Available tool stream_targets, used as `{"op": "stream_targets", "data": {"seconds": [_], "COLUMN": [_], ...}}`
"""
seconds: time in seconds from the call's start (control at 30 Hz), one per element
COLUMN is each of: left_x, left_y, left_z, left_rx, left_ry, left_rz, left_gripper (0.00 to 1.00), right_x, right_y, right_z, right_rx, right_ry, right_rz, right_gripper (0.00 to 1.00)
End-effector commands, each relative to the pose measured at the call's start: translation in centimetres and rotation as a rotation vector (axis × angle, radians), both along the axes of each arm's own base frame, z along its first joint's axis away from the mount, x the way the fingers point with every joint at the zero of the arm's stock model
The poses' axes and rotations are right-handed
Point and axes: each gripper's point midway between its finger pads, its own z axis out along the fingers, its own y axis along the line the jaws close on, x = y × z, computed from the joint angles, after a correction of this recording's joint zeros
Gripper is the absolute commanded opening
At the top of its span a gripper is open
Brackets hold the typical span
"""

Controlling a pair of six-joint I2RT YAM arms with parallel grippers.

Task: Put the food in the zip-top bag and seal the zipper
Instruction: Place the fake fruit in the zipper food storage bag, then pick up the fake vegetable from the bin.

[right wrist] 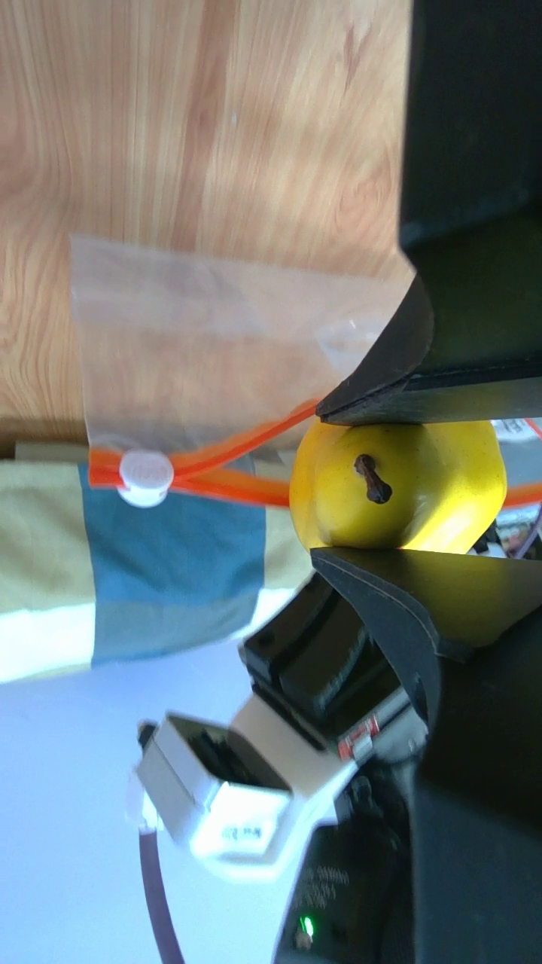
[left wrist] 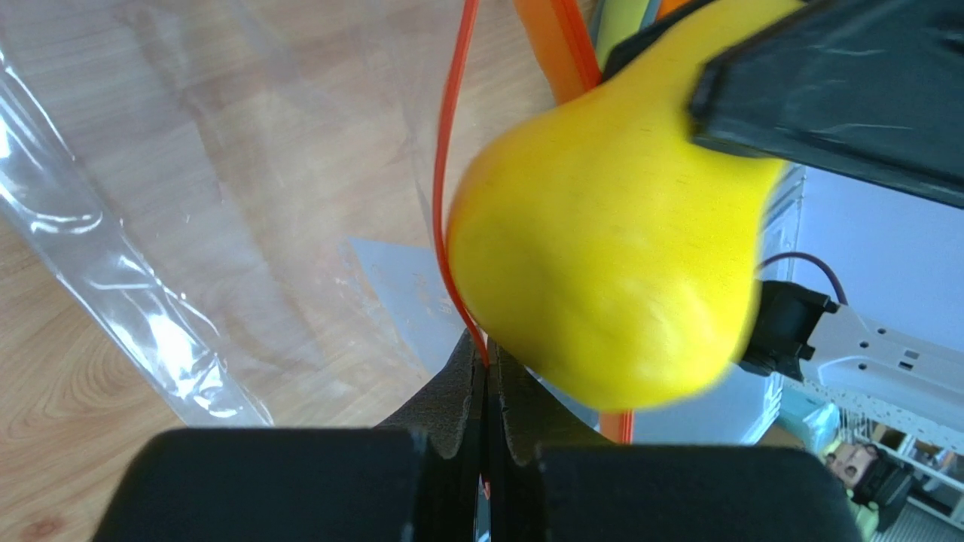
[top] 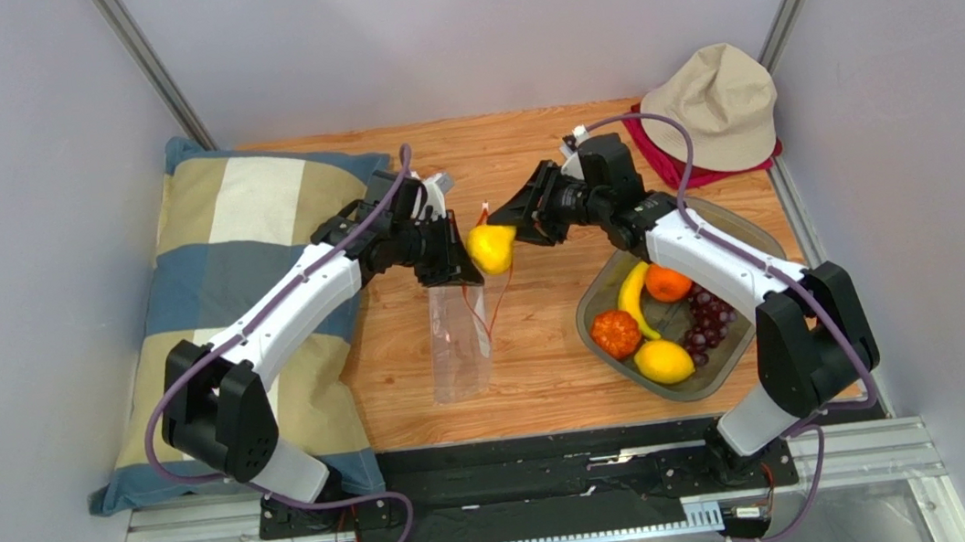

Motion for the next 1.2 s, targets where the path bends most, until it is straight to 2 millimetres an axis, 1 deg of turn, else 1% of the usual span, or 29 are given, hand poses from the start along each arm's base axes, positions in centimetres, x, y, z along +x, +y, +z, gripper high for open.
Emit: {"op": "stream_targets", "data": {"seconds": [0.0,0.03,0.1,0.13,0.17,0.2,0.27,0.3,0.37,0.4,0.43,0.5,0.53,0.57,0.6,0.63,0.67,0.7,0.77,0.8,0.87,0.9,0.93,0.97,1.0,1.07,1.1,1.13,1.17], "left_x": [-0.1,-0.1,-0.1,-0.1,-0.2,-0.2,-0.2,-0.1,-0.2,-0.1,-0.1,-0.2,-0.4,-0.6,-0.6,-0.8,-0.9,-0.9,-0.9,-0.8,-0.6,-0.5,-0.3,-0.3,0.0,-0.3,-0.3,-0.2,-0.2], "left_y": [-1.1,-1.1,-1.1,-1.2,-1.3,-1.3,-1.4,-1.5,-1.6,-1.5,-1.5,-1.4,-1.4,-1.4,-1.3,-1.3,-1.4,-1.3,-1.4,-1.4,-1.4,-1.4,-1.3,-1.2,-1.0,-0.9,-0.8,-0.5,-0.3], "left_z": [2.0,2.0,2.2,2.4,2.6,2.9,3.6,3.8,4.7,5.0,5.5,6.3,6.6,7.1,7.3,7.4,8.0,8.0,8.9,9.0,9.3,9.8,10.1,9.9,10.3,10.9,10.8,10.3,9.6], "left_rx": [-0.083,-0.081,-0.091,-0.094,-0.101,-0.106,-0.123,-0.129,-0.145,-0.148,-0.154,-0.167,-0.175,-0.188,-0.191,-0.197,-0.21,-0.212,-0.229,-0.231,-0.236,-0.244,-0.236,-0.228,-0.23,-0.242,-0.233,-0.206,-0.186], "left_ry": [-0.028,-0.027,-0.03,-0.031,-0.031,-0.032,-0.04,-0.045,-0.065,-0.075,-0.086,-0.104,-0.107,-0.12,-0.127,-0.132,-0.151,-0.153,-0.184,-0.187,-0.198,-0.213,-0.229,-0.222,-0.225,-0.223,-0.226,-0.218,-0.211], "left_rz": [-0.032,-0.031,-0.036,-0.037,-0.041,-0.041,-0.051,-0.054,-0.061,-0.062,-0.066,-0.069,-0.072,-0.081,-0.085,-0.091,-0.096,-0.095,-0.1,-0.092,-0.079,-0.084,-0.072,-0.065,-0.056,-0.058,-0.052,-0.034,-0.032], "left_gripper": [0.0,0.0,0.0,0.0,0.0,0.0,0.0,0.0,0.0,0.0,0.0,0.0,0.0,0.0,0.0,0.0,0.0,0.0,0.0,0.0,0.0,0.0,0.0,0.0,0.0,0.0,0.0,0.0,0.0], "right_x": [0.3,0.5,0.7,0.5,0.4,-0.2,-0.8,-1.6,-2.4,-2.7,-3.4,-4.2,-4.7,-5.0,-5.6,-6.1,-6.3,-6.6,-7.1,-7.2,-7.3,-7.5,-7.6,-7.8,-7.9,-8.4,-9.4,-10.1,-10.7], "right_y": [-1.3,-1.8,-2.1,-2.0,-2.1,-1.4,-1.0,-0.2,0.2,0.2,0.1,-0.4,-0.7,-0.9,-1.3,-1.8,-2.1,-2.9,-3.8,-4.8,-6.1,-7.5,-8.3,-9.1,-10.5,-11.9,-12.9,-13.3,-14.1], "right_z": [-2.0,-2.7,-2.2,-2.1,-2.0,-1.0,0.0,0.8,1.9,2.4,3.6,4.6,6.1,6.7,6.9,7.7,8.5,8.4,9.2,8.7,7.9,6.9,6.5,6.3,5.2,4.2,3.1,2.2,1.1], "right_rx": [-0.164,-0.218,-0.289,-0.321,-0.368,-0.381,-0.441,-0.443,-0.425,-0.419,-0.407,-0.428,-0.426,-0.431,-0.456,-0.462,-0.468,-0.483,-0.473,-0.485,-0.523,-0.546,-0.558,-0.565,-0.59,-0.63,-0.659,-0.679,-0.732], "right_ry": [-0.092,-0.097,-0.181,-0.206,-0.267,-0.32,-0.441,-0.491,-0.544,-0.563,-0.592,-0.641,-0.685,-0.706,-0.73,-0.754,-0.771,-0.759,-0.766,-0.733,-0.699,-0.64,-0.619,-0.601,-0.546,-0.534,-0.496,-0.488,-0.536], "right_rz": [-0.013,-0.034,-0.016,-0.015,0.015,0.038,0.085,0.116,0.166,0.18,0.193,0.234,0.244,0.255,0.292,0.3,0.302,0.319,0.329,0.334,0.336,0.335,0.334,0.325,0.312,0.341,0.369,0.405,0.481], "right_gripper": [0.0,0.0,0.0,0.0,0.0,0.0,0.0,0.03,0.2,0.43,0.56,0.77,0.82,0.87,0.94,0.96,0.98,1.0,1.0,1.0,1.0,1.0,0.99,0.99,0.99,0.98,0.96,0.95,0.93]}}
